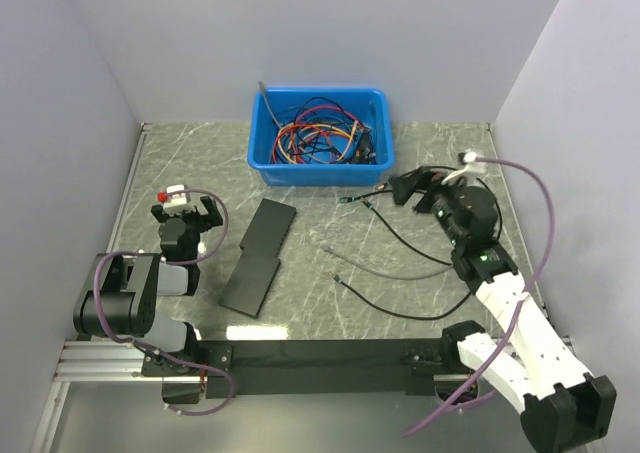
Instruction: Insert the plug into the switch port
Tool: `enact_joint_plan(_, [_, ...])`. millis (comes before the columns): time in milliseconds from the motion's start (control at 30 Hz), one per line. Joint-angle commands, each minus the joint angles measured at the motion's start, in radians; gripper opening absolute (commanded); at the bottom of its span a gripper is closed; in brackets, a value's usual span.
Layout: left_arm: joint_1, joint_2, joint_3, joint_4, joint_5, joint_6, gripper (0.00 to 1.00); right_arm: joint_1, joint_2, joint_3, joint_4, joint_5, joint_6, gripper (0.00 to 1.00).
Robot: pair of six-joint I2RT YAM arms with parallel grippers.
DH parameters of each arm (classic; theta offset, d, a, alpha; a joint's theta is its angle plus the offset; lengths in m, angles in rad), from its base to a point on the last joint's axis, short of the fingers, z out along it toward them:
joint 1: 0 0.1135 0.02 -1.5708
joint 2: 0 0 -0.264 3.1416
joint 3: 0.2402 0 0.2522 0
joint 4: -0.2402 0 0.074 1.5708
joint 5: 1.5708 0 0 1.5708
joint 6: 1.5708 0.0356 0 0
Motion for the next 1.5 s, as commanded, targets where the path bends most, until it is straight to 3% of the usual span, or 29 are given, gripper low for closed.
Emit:
enact_joint_plan(0, [0.001,-0.012,0.016,0.056,-0.005,0.006,1.00,0.110,-0.040,-0.043,-0.187,-0.057,0.109,1.00])
enact_joint_plan(133, [0.001,-0.012,0.016,0.056,-0.005,0.006,0.99,0.319,-0.068,-0.050,-0.261,0.043,0.118,0.93])
enact_joint_plan(300, [0.001,-0.012,0.016,0.055,-0.005,0.006,0.99,0.399,-0.019,-0.149,-0.242,0.046,0.170,0.86])
enact_joint_plan(533, [0.001,-0.012,0.016,0.055,-0.005,0.006,0.99,0.506,0.121,-0.189,-0.195,0.083,0.208,0.69])
enact_joint_plan(933, [0.001,-0.010,0.018,0.053,-0.005,0.006,1.00,0.621,0.294,-0.166,-0.184,0.169,0.199,0.67])
enact_joint_plan(1067, [0.001,-0.013,0.021,0.064,-0.013,0.006,0.99,0.690,0.348,-0.143,-0.201,0.238,0.202,0.62])
enact_joint_plan(1133, [-0.023,-0.106,0.042,-0.026,-0.028,0.023,0.99,0.715,0.386,-0.130,-0.210,0.275,0.211,0.58])
enact_joint_plan(1200, [-0.053,-0.238,0.117,-0.284,-0.115,-0.020,0.99,0.738,0.414,-0.118,-0.215,0.304,0.216,0.55])
enact_joint_plan(1300, [-0.065,-0.396,0.225,-0.598,-0.073,-0.095,0.99,0.765,0.466,-0.106,-0.222,0.353,0.225,0.50])
enact_joint_plan(1467, [-0.139,-0.629,0.283,-0.868,-0.114,-0.253,1.00,0.798,0.553,-0.072,-0.227,0.402,0.248,0.48])
